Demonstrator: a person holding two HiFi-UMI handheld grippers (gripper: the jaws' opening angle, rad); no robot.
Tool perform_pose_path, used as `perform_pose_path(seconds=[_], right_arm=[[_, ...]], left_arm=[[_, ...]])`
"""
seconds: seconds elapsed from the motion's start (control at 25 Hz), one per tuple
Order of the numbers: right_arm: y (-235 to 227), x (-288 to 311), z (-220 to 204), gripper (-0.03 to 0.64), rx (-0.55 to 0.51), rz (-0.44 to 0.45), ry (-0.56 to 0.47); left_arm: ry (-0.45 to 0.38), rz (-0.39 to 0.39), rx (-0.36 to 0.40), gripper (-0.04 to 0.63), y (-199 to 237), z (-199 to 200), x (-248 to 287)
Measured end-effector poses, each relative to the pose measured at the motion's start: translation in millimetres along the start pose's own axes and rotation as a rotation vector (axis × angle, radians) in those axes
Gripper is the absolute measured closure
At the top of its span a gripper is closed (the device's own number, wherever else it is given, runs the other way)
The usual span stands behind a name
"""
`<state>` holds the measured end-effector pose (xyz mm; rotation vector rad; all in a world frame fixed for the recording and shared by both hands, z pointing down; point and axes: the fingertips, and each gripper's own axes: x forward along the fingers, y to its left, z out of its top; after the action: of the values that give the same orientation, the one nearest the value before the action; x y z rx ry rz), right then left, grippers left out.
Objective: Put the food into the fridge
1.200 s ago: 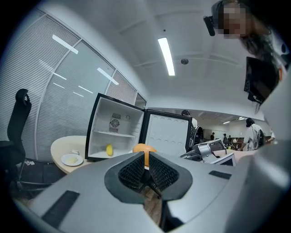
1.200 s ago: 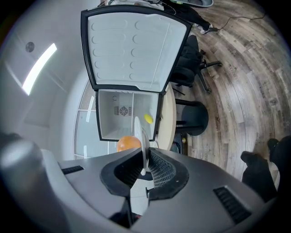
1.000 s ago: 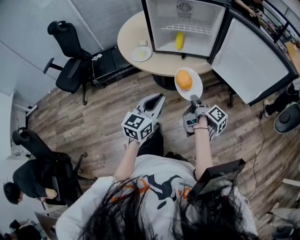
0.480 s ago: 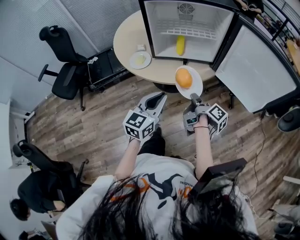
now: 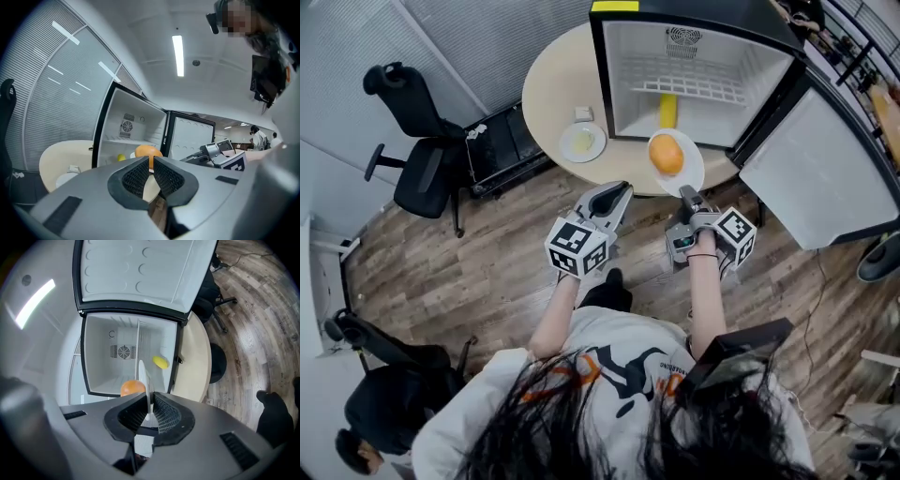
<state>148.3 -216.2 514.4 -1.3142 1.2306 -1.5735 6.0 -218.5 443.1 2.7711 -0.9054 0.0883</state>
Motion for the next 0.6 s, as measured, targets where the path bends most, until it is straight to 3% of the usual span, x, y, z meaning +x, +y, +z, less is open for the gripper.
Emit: perform_pose_path(seconds=[0.6], right_arm=[[30.9, 62.8, 2.5, 0.58, -0.015, 0.002, -0.056]], left_arm=[[-0.018, -0.053, -0.028, 0.571, 70.1, 16.7, 31.8]])
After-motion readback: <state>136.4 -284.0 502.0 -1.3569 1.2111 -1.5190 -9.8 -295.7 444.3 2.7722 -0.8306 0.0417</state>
